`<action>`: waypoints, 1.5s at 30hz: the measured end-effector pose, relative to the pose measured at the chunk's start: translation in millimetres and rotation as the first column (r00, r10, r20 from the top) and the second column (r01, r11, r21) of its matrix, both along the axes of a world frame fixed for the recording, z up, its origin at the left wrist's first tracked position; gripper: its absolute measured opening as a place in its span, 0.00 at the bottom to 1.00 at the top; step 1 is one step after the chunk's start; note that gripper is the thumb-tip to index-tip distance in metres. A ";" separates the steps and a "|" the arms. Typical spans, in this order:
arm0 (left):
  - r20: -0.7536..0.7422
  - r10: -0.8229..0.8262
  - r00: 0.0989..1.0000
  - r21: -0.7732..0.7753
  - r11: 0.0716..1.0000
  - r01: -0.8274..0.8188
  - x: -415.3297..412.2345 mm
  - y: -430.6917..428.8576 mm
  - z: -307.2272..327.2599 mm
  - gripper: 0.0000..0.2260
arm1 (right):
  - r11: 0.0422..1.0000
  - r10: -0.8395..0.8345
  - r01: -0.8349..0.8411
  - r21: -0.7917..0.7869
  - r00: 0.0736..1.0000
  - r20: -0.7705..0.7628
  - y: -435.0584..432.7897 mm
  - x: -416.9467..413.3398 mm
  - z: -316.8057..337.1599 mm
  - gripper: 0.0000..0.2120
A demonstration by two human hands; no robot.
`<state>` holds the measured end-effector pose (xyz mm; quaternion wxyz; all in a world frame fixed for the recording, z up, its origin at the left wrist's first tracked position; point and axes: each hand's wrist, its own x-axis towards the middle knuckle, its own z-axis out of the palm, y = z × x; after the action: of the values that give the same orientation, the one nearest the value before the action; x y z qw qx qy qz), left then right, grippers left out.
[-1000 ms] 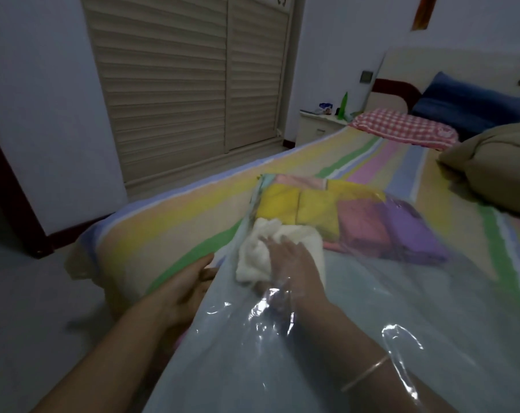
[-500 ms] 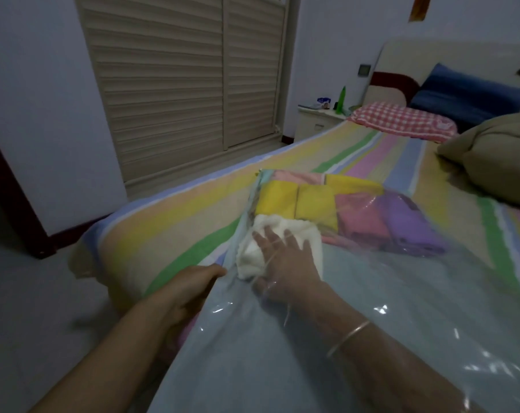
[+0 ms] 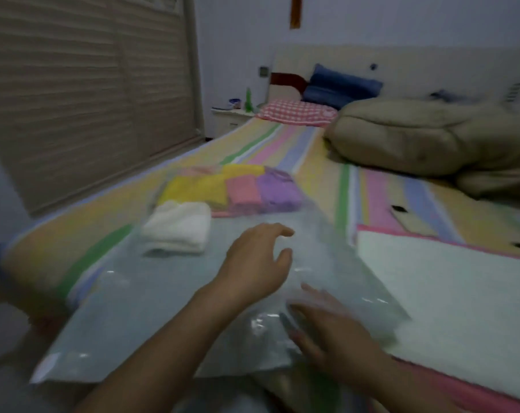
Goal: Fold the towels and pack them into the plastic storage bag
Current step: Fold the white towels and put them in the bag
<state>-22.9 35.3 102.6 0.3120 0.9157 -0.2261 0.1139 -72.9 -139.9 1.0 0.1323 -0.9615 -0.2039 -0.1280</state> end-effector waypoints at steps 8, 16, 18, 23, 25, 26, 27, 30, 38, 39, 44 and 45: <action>0.028 -0.533 0.846 0.045 0.846 0.531 -72.9 -204.2 -33.5 0.16 | 0.930 -0.363 0.339 0.144 0.911 0.196 -246.5 -140.9 19.3 0.21; -0.033 -0.539 0.842 0.332 0.788 0.518 -67.8 -253.0 -96.3 0.19 | 0.761 -0.649 0.648 -0.043 0.761 -0.010 -395.5 -224.5 5.8 0.22; 0.007 -0.490 0.872 0.313 0.829 0.464 -71.3 -255.0 -95.5 0.18 | 0.778 -0.626 0.624 -0.074 0.779 -0.010 -406.8 -231.9 6.1 0.19; 0.070 -0.365 0.928 0.294 0.897 0.331 -90.0 -267.6 -90.1 0.16 | 0.771 -0.612 0.624 -0.128 0.781 0.127 -428.6 -241.7 6.0 0.18; 0.074 -0.308 0.949 0.270 0.922 0.278 -97.5 -268.4 -93.5 0.17 | 0.711 -0.664 0.690 -0.136 0.722 0.194 -439.3 -248.6 7.9 0.16; 0.068 -0.290 0.955 0.267 0.927 0.263 -100.1 -267.8 -96.3 0.18 | 0.674 -0.693 0.725 -0.142 0.688 0.215 -445.1 -252.3 9.3 0.15; 0.068 -0.277 0.959 0.276 0.929 0.248 -102.6 -266.8 -97.5 0.18 | 0.629 -0.735 0.765 -0.137 0.643 0.215 -450.3 -255.3 11.5 0.13; 0.144 -0.280 0.949 0.351 0.911 0.216 -102.1 -262.9 -97.4 0.16 | 0.412 -0.875 0.904 -0.118 0.428 0.225 -454.2 -261.6 17.2 0.05; 0.428 -0.203 0.881 0.594 0.797 -0.105 -83.4 -240.6 -90.9 0.12 | 0.512 -0.784 0.859 -0.004 0.469 0.407 -394.6 -204.0 31.9 0.11; 0.422 -0.174 0.890 0.607 0.783 -0.134 -81.0 -234.7 -89.1 0.12 | 0.544 -0.755 0.839 0.010 0.484 0.442 -382.0 -189.0 35.7 0.12; 0.324 -0.078 0.943 0.647 0.746 -0.160 -72.4 -200.8 -87.3 0.14 | 0.868 -0.437 0.490 0.081 0.676 0.593 -281.8 -103.8 38.3 0.14; 0.292 -0.066 0.954 0.641 0.754 -0.144 -71.2 -193.2 -86.5 0.17 | 0.922 -0.346 0.383 0.060 0.742 0.574 -257.7 -90.1 32.4 0.14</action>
<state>-94.1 -157.9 16.1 -0.0687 0.9434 -0.2764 0.1699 -163.0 -397.6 33.4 0.0073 -0.9022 -0.0459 -0.4288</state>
